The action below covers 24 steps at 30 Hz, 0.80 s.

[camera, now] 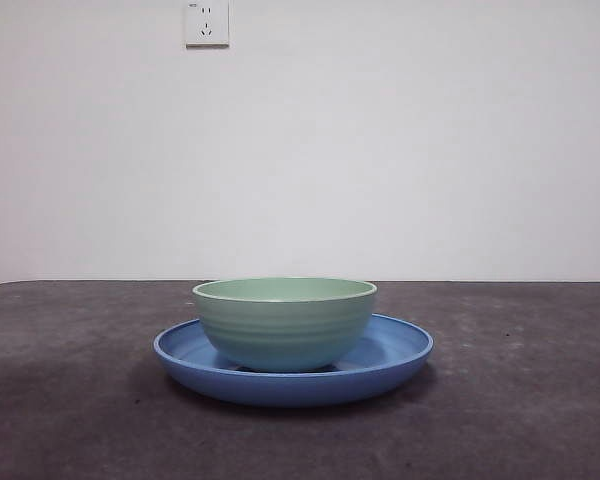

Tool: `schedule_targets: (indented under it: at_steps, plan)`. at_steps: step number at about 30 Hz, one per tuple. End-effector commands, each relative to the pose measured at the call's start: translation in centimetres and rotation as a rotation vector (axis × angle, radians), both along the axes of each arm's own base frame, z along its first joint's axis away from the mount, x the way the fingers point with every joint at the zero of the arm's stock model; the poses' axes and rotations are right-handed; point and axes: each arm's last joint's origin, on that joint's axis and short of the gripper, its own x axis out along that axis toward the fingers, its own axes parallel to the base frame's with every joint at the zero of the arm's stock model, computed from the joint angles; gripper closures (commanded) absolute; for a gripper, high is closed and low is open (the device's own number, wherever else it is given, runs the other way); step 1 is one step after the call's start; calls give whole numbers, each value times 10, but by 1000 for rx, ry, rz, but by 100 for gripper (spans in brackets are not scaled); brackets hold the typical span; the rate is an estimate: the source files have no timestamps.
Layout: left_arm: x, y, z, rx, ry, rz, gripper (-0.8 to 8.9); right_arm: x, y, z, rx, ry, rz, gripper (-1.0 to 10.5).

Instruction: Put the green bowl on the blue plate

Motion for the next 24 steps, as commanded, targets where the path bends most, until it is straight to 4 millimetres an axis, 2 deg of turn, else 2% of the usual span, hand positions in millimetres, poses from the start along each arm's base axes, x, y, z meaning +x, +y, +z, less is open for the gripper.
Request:
schedule_targets:
  at_steps: [1,9,11,12,14,15,16,17,24]
  plan:
    - [0,-1,2,-6,-3,-7,157,-9,-3,4,4,-42,16,357]
    - [0,-1,2,-6,-3,-7,158,-17,-5,4,39,-59,42,358]
    - [0,-1,2,-4,-6,-8,197,-17,-5,4,45,-60,49,437]
    - [0,-1,2,-4,-5,-8,305,-18,-5,4,52,-59,61,598]
    - [0,-1,2,-4,-1,-8,653,-18,-5,5,57,-60,67,895]
    - [0,0,2,0,4,-7,830,-17,-5,5,56,-67,70,938]
    - [0,0,1,0,8,-6,777,-17,-4,5,59,-71,69,927]
    - [0,0,1,2,9,-6,763,-17,-4,6,61,-74,70,927]
    - [0,0,1,2,9,-6,761,-17,-4,6,64,-76,75,928]
